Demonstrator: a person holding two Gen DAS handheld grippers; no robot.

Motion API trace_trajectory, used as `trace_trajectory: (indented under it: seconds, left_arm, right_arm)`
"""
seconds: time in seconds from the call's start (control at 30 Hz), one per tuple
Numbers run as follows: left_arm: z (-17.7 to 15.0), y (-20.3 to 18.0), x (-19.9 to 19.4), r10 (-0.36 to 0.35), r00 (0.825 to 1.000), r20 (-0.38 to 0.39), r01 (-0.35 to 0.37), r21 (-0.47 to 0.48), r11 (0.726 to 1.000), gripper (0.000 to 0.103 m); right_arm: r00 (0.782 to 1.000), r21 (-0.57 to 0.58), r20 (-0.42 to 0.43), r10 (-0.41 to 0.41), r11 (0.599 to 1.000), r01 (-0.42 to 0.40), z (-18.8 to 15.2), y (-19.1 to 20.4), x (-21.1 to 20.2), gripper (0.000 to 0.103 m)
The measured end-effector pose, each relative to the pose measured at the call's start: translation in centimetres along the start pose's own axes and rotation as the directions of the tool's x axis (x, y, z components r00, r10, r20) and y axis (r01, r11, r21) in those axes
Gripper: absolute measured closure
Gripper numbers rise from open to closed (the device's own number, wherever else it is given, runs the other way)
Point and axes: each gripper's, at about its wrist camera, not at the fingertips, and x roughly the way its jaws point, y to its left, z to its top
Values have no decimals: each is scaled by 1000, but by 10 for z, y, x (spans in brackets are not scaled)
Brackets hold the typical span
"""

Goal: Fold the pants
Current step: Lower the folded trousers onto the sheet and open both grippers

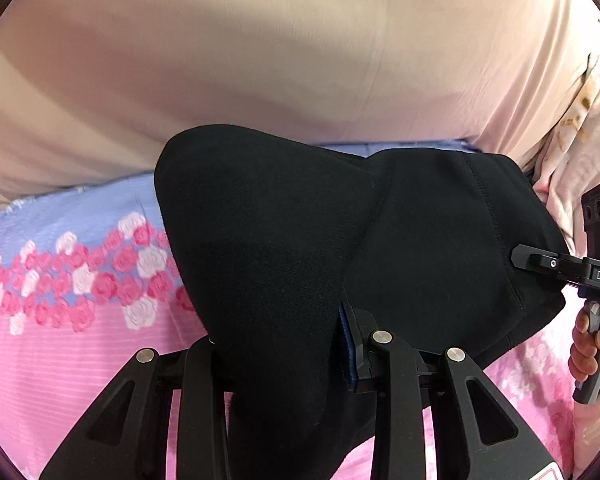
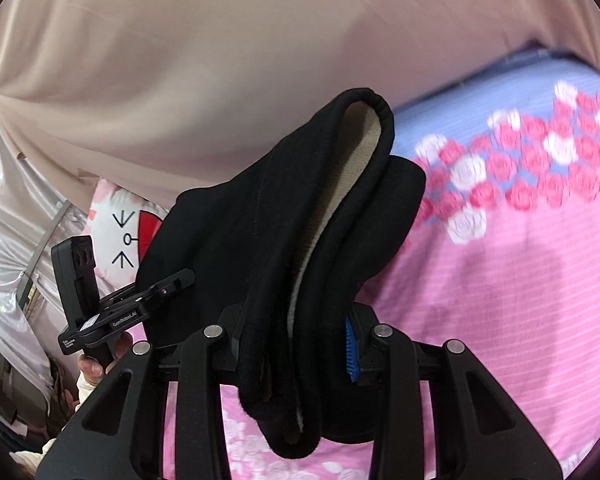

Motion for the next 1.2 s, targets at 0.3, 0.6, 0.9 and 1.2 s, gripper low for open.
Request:
trace_trajectory:
  seconds: [0.3, 0.6, 0.9, 1.2]
  left_arm:
    - [-13, 10, 19, -20, 1000, -18, 19, -41, 999, 72]
    - [-22, 56, 25, -40, 999, -11, 37, -216, 976, 29]
    - [1, 120, -117, 245, 951, 187, -148, -421, 895, 41]
    - [18, 63, 38, 130, 986, -106, -165, -455, 875, 36]
  right_arm:
    - [999, 59, -34, 5, 998, -3, -6, -32, 19, 69]
    - [1000, 77, -3, -2, 997, 2, -7, -40, -3, 52]
    - [941, -147, 301, -156, 967, 207, 2, 56, -115, 72]
    - [966, 18, 133, -224, 975, 223, 17, 19, 53, 94]
